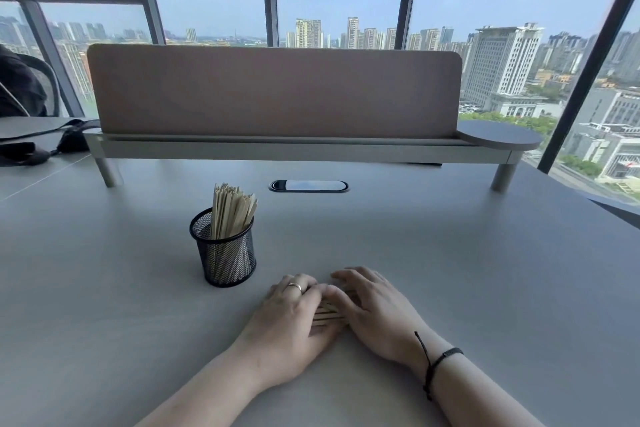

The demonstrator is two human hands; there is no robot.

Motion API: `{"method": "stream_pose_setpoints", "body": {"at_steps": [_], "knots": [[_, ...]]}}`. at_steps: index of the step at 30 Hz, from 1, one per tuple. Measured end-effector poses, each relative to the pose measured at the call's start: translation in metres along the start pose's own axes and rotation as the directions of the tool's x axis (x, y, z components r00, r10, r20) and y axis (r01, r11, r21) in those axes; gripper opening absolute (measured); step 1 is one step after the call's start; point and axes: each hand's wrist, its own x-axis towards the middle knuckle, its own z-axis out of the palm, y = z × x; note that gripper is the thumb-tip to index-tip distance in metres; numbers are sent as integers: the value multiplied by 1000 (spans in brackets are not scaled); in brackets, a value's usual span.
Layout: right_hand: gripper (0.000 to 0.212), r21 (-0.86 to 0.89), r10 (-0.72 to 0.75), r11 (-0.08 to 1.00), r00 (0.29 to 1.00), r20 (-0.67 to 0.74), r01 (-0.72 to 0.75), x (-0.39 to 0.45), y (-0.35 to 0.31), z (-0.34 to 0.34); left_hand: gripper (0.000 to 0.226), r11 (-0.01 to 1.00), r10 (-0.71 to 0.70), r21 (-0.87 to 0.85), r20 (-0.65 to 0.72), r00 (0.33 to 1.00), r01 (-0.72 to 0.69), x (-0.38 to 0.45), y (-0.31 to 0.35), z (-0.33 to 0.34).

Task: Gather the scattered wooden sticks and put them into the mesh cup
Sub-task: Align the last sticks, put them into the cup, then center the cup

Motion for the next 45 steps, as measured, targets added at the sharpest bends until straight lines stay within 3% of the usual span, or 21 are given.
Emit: {"method": "stream_pose_setpoints", "body": {"at_steps": [5,10,13,19,24,31,34,38,41,45], "knots": [[48,69,-43,997,999,15,41,-2,0,-1,39,993,73,104,-97,993,-63,2,-1,2],[60,100,-32,995,999,16,30,-2,-2,-2,66,987,54,152,-1,999,-54,3,3,-3],[67,138,-27,990,1000,4,26,-3,-2,-3,60,993,26,118,-32,999,-22,4,3,-3],[38,247,25,969,998,-51,-12,-4,-3,-7,44,997,-20,69,-13,1000,20,6,-1,-1],[31,423,106,905,986,-128,-42,-3,-4,-10,46,995,7,97,-25,1000,-5,5,0,-2],[49,527,172,848,970,-169,-59,-4,-4,-10,39,997,21,74,-146,989,-10,2,-1,-2],[53,525,156,850,974,-164,-48,-5,-5,-10,22,1000,0,29,-212,977,7,2,-4,-3],[61,422,125,905,982,-140,-55,-4,-2,-8,12,999,-31,6,-290,957,34,1,-8,-8],[80,163,12,987,1000,-21,-8,-7,-2,-8,13,996,-76,-80,-346,935,51,0,-9,-12],[99,-123,-155,978,983,94,166,-11,-8,-2,24,988,-81,-157,-445,892,12,0,-11,-14]]}}
